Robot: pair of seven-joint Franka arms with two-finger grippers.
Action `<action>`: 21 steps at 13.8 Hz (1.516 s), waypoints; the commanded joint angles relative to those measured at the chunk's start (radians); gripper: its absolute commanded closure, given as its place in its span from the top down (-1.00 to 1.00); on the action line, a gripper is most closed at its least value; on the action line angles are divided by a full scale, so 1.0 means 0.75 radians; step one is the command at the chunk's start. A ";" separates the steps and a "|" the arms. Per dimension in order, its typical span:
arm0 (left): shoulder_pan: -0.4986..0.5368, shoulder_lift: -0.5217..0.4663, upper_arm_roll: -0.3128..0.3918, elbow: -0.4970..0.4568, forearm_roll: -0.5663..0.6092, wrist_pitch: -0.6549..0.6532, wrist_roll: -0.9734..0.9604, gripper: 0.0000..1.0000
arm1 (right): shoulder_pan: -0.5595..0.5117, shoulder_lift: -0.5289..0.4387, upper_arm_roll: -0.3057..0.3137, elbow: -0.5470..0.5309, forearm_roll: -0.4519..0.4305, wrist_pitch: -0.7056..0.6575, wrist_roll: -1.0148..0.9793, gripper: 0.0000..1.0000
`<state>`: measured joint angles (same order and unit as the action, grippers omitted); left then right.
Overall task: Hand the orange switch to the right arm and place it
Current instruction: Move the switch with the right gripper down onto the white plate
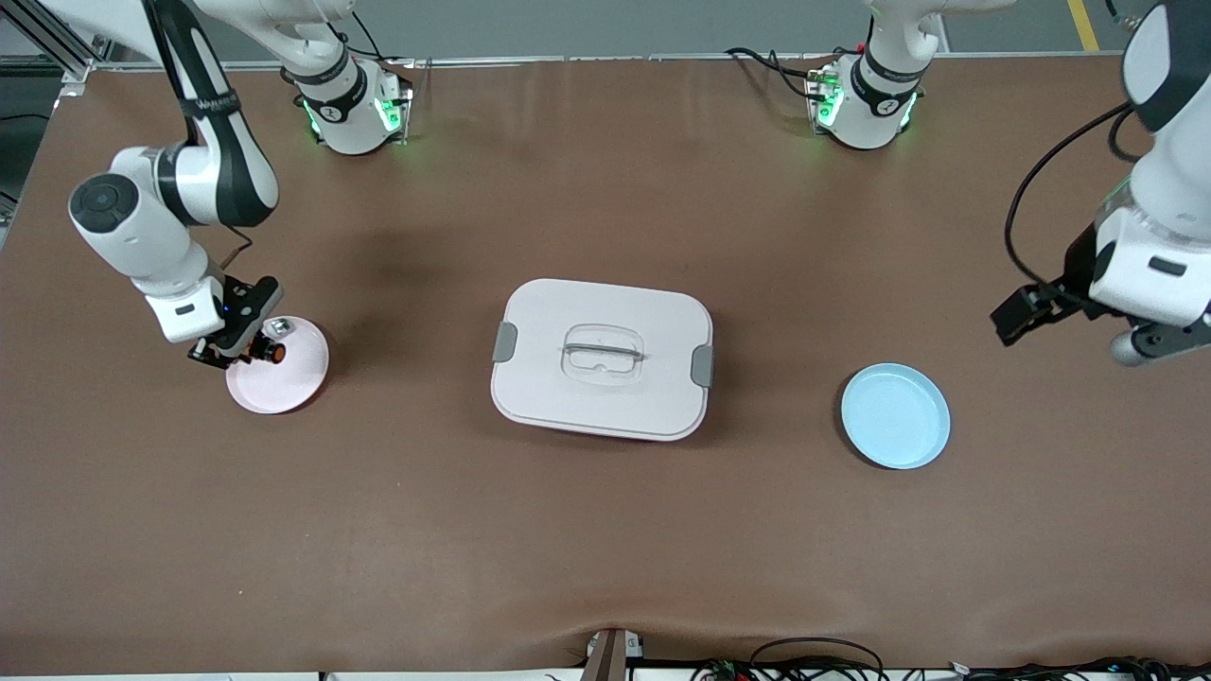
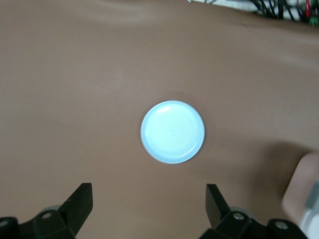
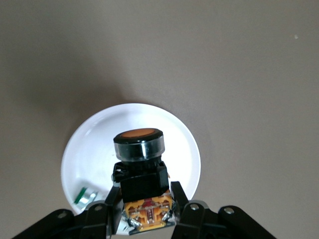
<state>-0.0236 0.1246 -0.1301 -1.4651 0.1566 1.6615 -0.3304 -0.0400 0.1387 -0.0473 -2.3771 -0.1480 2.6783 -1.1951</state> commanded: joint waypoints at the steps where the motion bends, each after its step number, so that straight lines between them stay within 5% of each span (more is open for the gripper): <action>1: 0.042 -0.147 0.002 -0.147 -0.039 -0.010 0.252 1.00 | -0.055 0.144 0.022 0.030 -0.028 0.130 -0.059 -1.00; 10: 0.032 -0.258 0.014 -0.192 -0.231 -0.123 0.279 1.00 | -0.110 0.355 0.022 0.138 -0.042 0.151 -0.219 -1.00; 17: 0.044 -0.246 0.014 -0.190 -0.203 -0.125 0.275 1.00 | -0.129 0.400 0.024 0.134 -0.038 0.151 -0.237 -0.96; 19: 0.044 -0.246 0.016 -0.190 -0.184 -0.127 0.273 1.00 | -0.127 0.402 0.024 0.134 -0.036 0.149 -0.237 -0.65; 20: 0.044 -0.246 0.016 -0.190 -0.184 -0.135 0.271 1.00 | -0.127 0.402 0.024 0.134 -0.036 0.149 -0.237 -0.23; 21: 0.044 -0.246 0.016 -0.188 -0.184 -0.143 0.271 1.00 | -0.127 0.402 0.024 0.136 -0.036 0.149 -0.237 0.78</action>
<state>0.0060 -0.0472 -0.1184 -1.6004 0.0063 1.5694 -0.1281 -0.1102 0.4147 -0.0463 -2.2886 -0.1579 2.7918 -1.3632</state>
